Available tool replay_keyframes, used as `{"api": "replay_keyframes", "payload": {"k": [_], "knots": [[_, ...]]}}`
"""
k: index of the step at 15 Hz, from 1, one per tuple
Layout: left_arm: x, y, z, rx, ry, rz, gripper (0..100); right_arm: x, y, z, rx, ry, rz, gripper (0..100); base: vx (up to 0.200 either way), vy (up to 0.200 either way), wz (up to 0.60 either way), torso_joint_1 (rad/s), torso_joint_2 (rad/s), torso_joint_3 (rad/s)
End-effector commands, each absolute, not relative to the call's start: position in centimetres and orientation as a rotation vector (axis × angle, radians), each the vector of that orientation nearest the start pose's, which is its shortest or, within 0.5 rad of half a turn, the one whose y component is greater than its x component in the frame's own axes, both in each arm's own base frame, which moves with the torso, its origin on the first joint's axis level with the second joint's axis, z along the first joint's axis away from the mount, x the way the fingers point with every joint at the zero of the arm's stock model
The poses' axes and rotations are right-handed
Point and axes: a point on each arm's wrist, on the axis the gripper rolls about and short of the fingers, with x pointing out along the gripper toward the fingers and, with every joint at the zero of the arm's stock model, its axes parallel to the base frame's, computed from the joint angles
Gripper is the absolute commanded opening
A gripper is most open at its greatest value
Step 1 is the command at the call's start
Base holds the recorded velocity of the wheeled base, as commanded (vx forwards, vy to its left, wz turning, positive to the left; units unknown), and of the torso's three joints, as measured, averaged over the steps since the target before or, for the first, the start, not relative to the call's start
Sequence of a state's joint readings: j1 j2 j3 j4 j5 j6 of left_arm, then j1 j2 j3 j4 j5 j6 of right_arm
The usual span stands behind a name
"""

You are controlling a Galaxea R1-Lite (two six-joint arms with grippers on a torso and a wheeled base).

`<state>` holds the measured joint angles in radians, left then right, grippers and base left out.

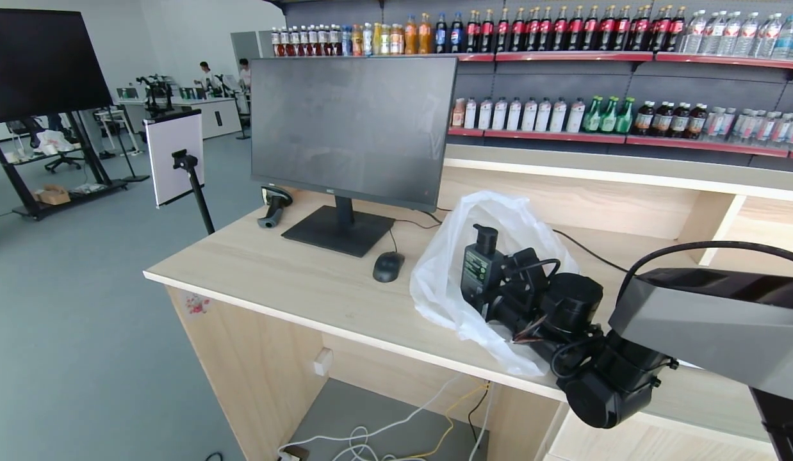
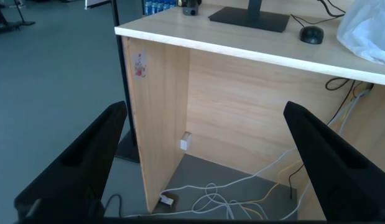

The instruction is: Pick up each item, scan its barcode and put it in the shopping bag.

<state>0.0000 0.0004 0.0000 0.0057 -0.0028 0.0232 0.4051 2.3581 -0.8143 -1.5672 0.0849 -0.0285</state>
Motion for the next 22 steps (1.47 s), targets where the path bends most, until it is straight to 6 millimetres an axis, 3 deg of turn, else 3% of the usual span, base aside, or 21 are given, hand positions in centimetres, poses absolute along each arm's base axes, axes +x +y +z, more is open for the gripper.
{"api": "replay_keyframes", "payload": {"k": [1,14,22], "knots": [[-2.3,0.0,7.5,0.023,0.006,-0.003,100,35.4,15.2,5.0,-0.025,-0.032,0.486,100,0.0,0.0,0.0,0.0,0.0,0.0],[-2.3,0.0,7.5,0.023,0.006,-0.003,100,34.0,13.8,5.8,-0.035,-0.007,0.459,100,0.0,0.0,0.0,0.0,0.0,0.0],[-2.3,0.0,7.5,0.023,0.006,-0.003,100,32.1,11.4,8.6,-0.037,-0.039,0.415,100,0.0,0.0,0.0,0.0,0.0,0.0]]}}
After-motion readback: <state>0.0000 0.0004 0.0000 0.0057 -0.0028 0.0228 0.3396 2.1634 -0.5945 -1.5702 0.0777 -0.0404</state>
